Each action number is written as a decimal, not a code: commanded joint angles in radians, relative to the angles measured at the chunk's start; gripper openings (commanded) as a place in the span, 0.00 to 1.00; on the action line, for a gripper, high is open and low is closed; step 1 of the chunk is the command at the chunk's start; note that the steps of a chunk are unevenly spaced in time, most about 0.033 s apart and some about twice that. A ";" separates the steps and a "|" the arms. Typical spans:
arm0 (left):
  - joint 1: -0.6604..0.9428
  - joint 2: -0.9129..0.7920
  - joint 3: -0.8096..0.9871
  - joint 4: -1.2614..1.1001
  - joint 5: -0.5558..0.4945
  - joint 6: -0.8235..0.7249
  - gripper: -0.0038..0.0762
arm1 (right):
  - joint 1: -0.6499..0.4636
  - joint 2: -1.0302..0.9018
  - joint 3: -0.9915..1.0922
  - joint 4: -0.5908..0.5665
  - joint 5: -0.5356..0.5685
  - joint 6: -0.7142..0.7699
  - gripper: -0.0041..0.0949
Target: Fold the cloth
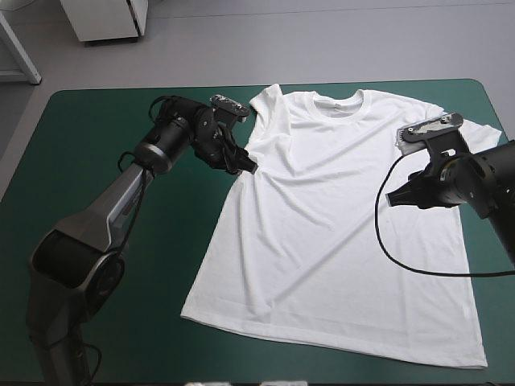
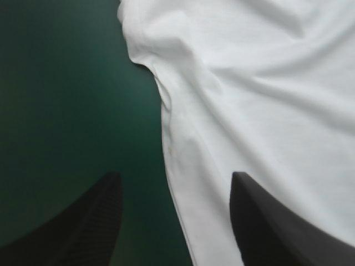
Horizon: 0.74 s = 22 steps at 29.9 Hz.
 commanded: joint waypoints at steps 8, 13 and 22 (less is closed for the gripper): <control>0.078 0.117 -0.110 -0.152 -0.037 0.051 0.58 | 0.000 0.042 -0.053 -0.040 -0.069 -0.009 0.46; 0.070 0.155 -0.141 -0.198 -0.046 0.065 0.58 | 0.000 0.062 -0.053 -0.038 -0.074 -0.009 0.45; 0.052 0.234 -0.149 -0.208 -0.054 0.054 0.58 | 0.000 0.067 -0.053 -0.042 -0.087 -0.009 0.45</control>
